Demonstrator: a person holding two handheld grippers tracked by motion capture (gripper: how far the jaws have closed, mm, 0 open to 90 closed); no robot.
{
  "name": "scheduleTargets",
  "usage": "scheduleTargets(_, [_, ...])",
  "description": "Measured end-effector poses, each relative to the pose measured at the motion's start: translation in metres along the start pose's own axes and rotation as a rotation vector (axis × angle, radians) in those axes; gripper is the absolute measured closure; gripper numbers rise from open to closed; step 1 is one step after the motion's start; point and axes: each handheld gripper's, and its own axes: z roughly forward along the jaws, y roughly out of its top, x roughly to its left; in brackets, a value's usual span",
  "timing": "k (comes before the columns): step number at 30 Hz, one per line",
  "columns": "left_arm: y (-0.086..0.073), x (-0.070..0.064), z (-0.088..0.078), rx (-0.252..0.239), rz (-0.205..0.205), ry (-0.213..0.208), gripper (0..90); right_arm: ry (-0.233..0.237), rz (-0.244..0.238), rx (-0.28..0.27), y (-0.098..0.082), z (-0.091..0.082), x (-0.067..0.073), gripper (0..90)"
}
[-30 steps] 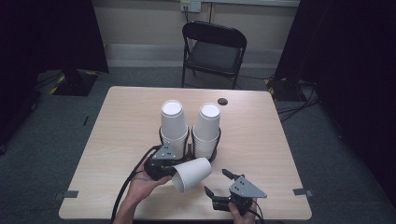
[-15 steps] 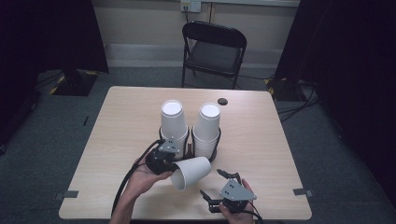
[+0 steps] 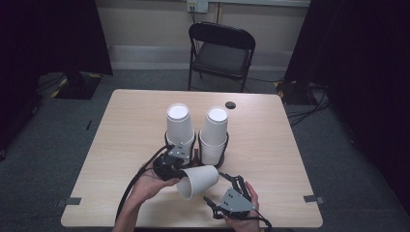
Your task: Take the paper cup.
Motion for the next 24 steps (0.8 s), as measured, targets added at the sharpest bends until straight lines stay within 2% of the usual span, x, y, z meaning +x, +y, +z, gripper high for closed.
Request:
scheduleTargets(4, [0.001,0.000,0.002,0.020,0.011,-0.004,86.0,0.008,-0.056,0.006,0.005,0.004,0.001,12.8])
scheduleTargets(7, [0.002,-0.001,0.005,0.025,0.009,-0.024,86.0,0.018,-0.086,0.013,0.007,0.007,0.001,12.7])
scheduleTargets(8, [0.003,-0.001,0.005,0.036,0.021,-0.028,86.1,0.024,-0.097,0.020,0.008,0.008,0.000,12.8])
scheduleTargets(9, [0.004,-0.003,0.006,0.036,0.012,-0.025,86.0,0.031,-0.104,0.021,0.009,0.009,-0.001,12.6])
scheduleTargets(11, [0.006,-0.002,0.005,0.045,0.028,-0.025,86.1,0.040,-0.119,0.028,0.011,0.010,-0.002,11.0])
scheduleTargets(14, [0.007,-0.003,0.005,0.039,0.029,-0.018,86.2,0.040,-0.123,0.039,0.014,0.012,-0.003,9.9])
scheduleTargets(19, [0.008,-0.001,0.006,0.054,0.033,-0.032,86.4,0.051,-0.105,0.060,0.016,0.014,-0.003,8.6])
scheduleTargets(21, [0.008,-0.001,0.007,0.060,0.034,-0.039,86.4,0.063,-0.115,0.069,0.017,0.017,-0.002,8.1])
scheduleTargets(24, [0.008,-0.003,0.007,0.045,0.050,-0.043,86.7,0.072,-0.130,0.073,0.020,0.020,0.001,8.0])
